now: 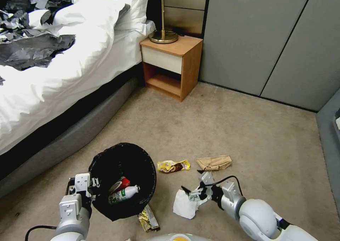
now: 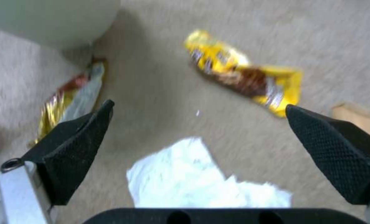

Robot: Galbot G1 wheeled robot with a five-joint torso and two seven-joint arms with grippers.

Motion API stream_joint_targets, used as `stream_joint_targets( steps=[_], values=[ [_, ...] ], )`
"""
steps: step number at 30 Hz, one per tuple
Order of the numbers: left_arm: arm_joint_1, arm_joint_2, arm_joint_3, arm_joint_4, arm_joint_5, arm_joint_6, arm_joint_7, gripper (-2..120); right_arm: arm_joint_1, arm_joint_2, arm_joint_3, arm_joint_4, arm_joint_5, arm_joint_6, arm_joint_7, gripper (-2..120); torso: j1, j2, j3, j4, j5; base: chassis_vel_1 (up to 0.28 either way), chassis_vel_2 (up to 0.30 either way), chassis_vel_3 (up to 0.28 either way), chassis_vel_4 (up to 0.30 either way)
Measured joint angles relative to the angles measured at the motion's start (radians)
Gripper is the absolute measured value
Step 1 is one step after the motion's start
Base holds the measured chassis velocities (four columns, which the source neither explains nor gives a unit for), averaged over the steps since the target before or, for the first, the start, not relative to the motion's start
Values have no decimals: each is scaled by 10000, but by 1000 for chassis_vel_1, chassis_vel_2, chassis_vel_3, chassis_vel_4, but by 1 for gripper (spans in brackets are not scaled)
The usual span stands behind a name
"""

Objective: Pick up the trash bin, then pick up the garbage from the floor and place it into the trash bin.

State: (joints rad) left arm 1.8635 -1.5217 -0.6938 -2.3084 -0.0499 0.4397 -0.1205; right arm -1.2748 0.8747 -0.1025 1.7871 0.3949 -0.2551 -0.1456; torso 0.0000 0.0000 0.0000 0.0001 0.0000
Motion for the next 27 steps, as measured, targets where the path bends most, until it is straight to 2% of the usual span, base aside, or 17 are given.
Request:
stream_joint_targets(
  steps=[4, 11, 25, 27],
  values=[
    [39, -29, 51, 43, 83, -50, 1, 1, 79, 229, -243, -761, -68, -111, -71, 100, 0, 0, 0, 0, 2, 0, 0, 0, 0],
    [-47, -40, 157, 86, 151, -37, -2, 1, 112, 258, -373, -1403, -86, -367, -260, 100, 1, 0, 0, -2, 0, 0, 0, 0, 0],
    [24, -105, 147, 108, 257, -67, -9, 1, 382, 762, -295, -2688, -574, -69, -458, 100, 0, 0, 0, -1, 0, 0, 0, 0, 0],
    [39, -102, 129, 103, 254, -78, -10, 1, 448, 890, -275, -2963, -711, 64, -466, 93, 0, 0, 0, 0, 1, 0, 0, 0, 0]
  ],
)
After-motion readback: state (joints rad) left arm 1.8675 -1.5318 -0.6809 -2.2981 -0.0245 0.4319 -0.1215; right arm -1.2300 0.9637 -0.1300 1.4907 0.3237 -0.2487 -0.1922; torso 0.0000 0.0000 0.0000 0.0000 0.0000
